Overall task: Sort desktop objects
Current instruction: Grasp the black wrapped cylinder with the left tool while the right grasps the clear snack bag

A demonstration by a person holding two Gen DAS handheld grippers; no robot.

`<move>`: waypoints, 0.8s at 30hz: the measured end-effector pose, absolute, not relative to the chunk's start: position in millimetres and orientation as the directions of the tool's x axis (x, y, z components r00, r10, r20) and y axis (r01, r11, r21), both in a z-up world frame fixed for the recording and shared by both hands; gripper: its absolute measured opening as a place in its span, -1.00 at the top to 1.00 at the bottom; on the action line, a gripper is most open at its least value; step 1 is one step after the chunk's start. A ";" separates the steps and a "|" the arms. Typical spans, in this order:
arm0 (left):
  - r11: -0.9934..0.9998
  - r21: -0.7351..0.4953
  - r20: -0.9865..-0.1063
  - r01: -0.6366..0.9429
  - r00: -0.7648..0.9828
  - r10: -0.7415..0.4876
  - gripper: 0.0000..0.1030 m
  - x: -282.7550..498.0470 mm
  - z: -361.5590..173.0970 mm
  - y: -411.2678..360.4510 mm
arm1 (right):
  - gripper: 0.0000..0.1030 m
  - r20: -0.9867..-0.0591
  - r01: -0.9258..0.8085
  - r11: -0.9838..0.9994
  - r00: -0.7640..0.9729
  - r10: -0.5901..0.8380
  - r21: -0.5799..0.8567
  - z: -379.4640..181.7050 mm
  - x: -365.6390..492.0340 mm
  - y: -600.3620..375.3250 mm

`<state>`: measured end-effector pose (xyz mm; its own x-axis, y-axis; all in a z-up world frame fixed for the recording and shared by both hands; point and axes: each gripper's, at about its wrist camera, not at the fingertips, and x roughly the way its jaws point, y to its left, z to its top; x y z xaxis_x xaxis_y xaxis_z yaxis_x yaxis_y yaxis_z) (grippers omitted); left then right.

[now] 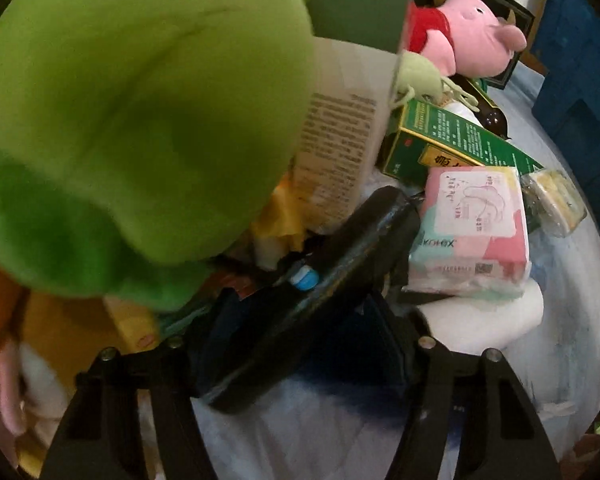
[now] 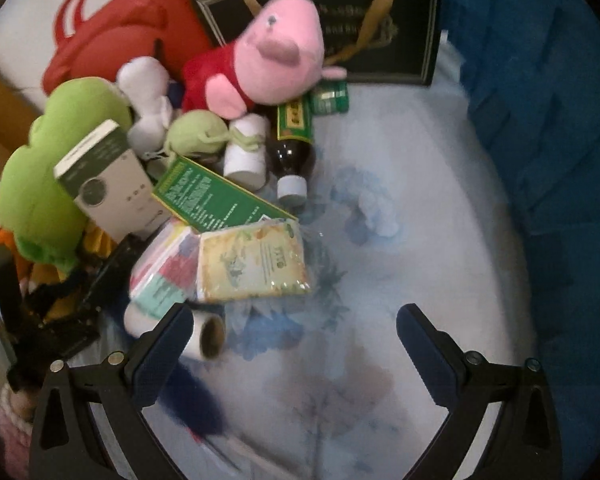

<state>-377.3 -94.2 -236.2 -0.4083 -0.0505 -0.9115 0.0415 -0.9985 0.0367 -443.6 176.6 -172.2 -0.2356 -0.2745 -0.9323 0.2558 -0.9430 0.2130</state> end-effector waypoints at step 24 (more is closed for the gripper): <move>-0.985 -0.051 -0.921 0.167 -0.390 -0.019 0.39 -350.9 -235.1 -85.4 | 0.67 -0.925 0.350 -0.914 -0.236 -0.299 0.207 -184.3 -442.5 147.7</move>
<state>-350.9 -85.3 -235.1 -0.3902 -0.0187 -0.9206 0.1671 -0.9846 -0.0508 -442.5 147.7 -184.3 -0.2356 -0.2993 -0.9246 0.3495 -0.9138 0.2068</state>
